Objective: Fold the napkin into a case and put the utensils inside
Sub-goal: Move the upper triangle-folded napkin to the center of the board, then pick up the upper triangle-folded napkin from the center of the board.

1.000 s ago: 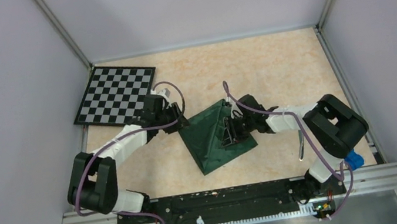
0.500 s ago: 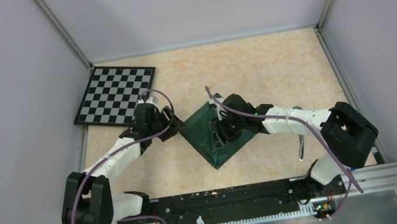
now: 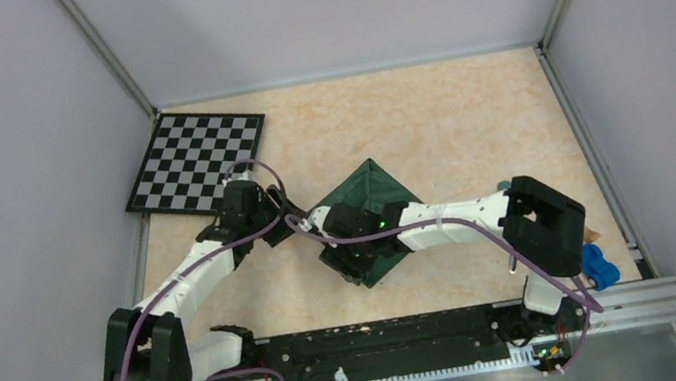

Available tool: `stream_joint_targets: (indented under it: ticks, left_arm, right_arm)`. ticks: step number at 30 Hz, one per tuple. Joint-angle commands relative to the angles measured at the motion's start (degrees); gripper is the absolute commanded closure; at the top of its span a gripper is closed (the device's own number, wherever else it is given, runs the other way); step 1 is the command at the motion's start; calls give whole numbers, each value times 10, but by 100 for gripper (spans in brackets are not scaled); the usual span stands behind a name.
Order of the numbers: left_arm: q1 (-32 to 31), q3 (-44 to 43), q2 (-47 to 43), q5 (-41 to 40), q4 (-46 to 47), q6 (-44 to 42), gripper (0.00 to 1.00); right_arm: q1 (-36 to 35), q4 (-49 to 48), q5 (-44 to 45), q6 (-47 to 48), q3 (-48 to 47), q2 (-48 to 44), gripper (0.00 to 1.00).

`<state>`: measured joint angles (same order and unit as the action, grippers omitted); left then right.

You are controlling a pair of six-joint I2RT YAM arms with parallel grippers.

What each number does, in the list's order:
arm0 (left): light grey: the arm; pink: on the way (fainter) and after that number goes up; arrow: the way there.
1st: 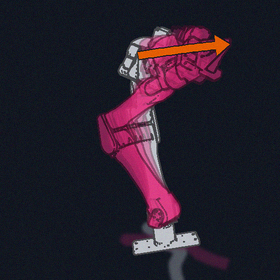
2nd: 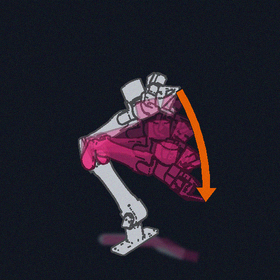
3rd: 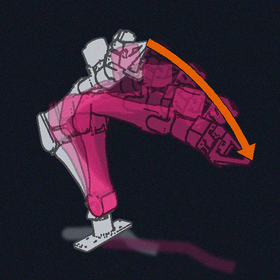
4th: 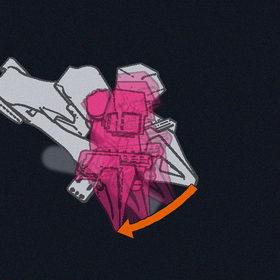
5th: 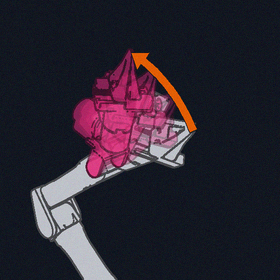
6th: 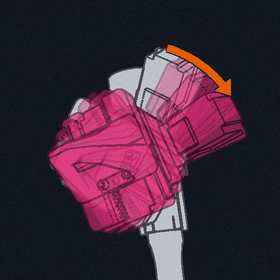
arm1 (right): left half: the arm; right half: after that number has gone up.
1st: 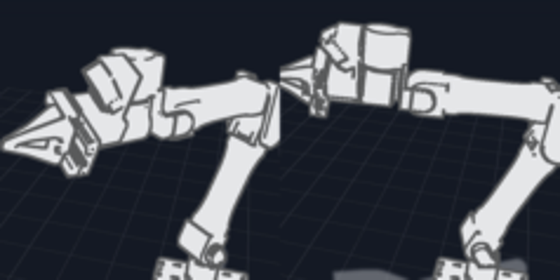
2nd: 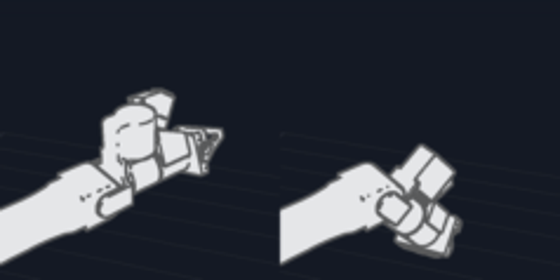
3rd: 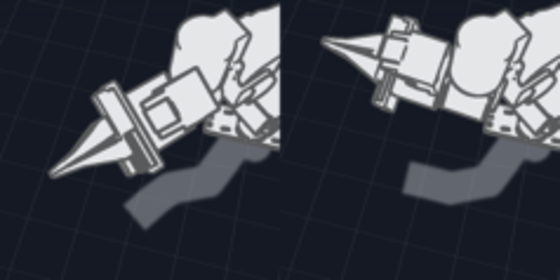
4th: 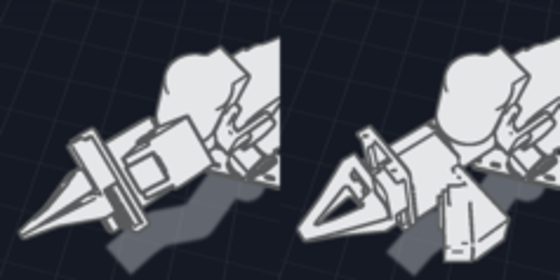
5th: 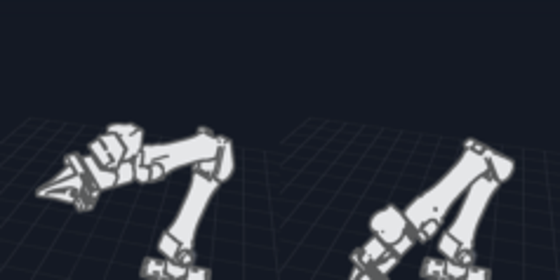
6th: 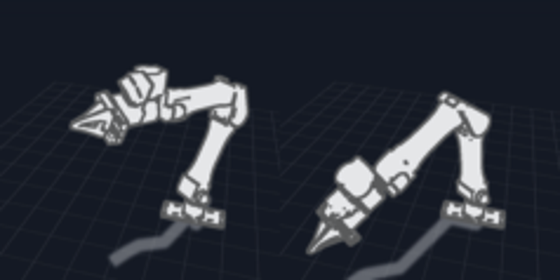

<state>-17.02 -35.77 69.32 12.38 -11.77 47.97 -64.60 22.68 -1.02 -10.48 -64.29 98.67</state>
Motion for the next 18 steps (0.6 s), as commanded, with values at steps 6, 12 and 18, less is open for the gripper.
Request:
stream_joint_targets:
  ticks: [6,12,18]
  left_arm:
    - [11,14,-27,-32,-14,-20,37]
    - [17,16,-26,-32,-10,-25,37]
    - [20,18,-25,-28,-11,-29,37]
  right_arm:
    - [-25,31,63,34,-44,35,44]
    - [-54,50,116,34,-62,62,49]
    - [-61,54,127,26,-59,75,50]
